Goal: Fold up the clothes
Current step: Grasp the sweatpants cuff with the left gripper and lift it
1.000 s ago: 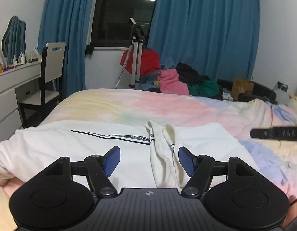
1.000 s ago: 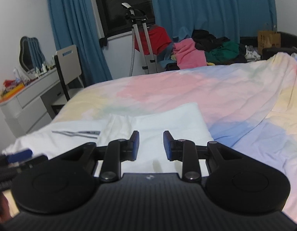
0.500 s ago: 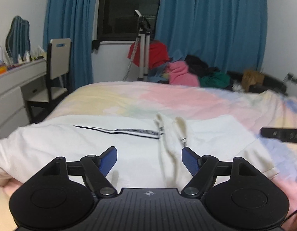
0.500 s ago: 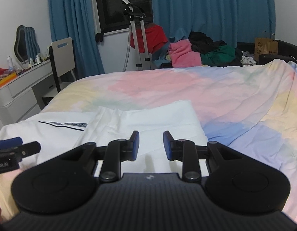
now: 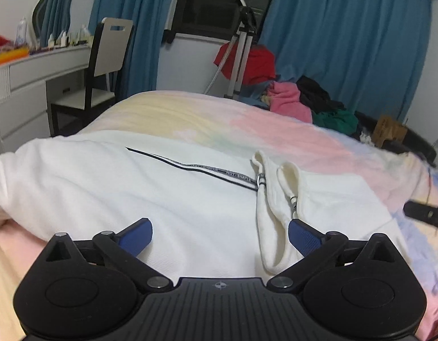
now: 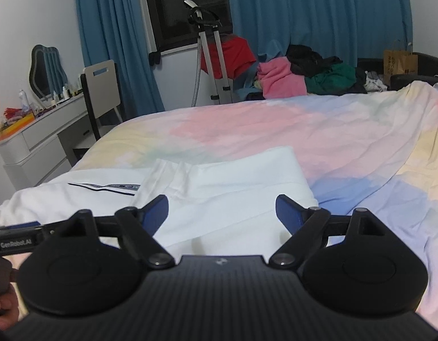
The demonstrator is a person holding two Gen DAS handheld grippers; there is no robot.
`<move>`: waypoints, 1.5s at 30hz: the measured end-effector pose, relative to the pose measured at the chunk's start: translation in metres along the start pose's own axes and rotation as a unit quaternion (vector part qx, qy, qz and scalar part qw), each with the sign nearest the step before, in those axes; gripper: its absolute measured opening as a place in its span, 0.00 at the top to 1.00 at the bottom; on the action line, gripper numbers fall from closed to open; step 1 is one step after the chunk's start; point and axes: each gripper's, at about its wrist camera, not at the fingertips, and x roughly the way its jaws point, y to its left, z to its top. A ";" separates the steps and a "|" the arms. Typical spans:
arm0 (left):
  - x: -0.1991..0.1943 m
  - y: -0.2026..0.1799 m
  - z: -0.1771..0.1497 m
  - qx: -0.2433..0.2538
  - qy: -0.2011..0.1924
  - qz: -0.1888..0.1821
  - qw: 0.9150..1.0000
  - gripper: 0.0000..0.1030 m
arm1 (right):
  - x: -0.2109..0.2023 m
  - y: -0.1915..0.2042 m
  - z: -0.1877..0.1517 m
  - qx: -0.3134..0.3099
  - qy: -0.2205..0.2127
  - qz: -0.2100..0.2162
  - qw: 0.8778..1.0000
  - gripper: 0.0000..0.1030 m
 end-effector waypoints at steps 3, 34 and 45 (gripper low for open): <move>-0.007 0.012 0.002 -0.033 -0.008 0.005 0.999 0.00 | 0.002 0.000 -0.001 0.003 0.008 -0.004 1.000 0.18; 0.021 0.277 0.026 -0.454 -0.018 0.072 0.888 0.62 | 0.035 0.009 -0.023 -0.002 0.063 0.028 0.998 0.18; 0.014 0.149 0.086 -0.181 -0.101 0.173 0.963 0.75 | 0.070 0.033 -0.037 -0.035 0.117 0.021 0.992 0.18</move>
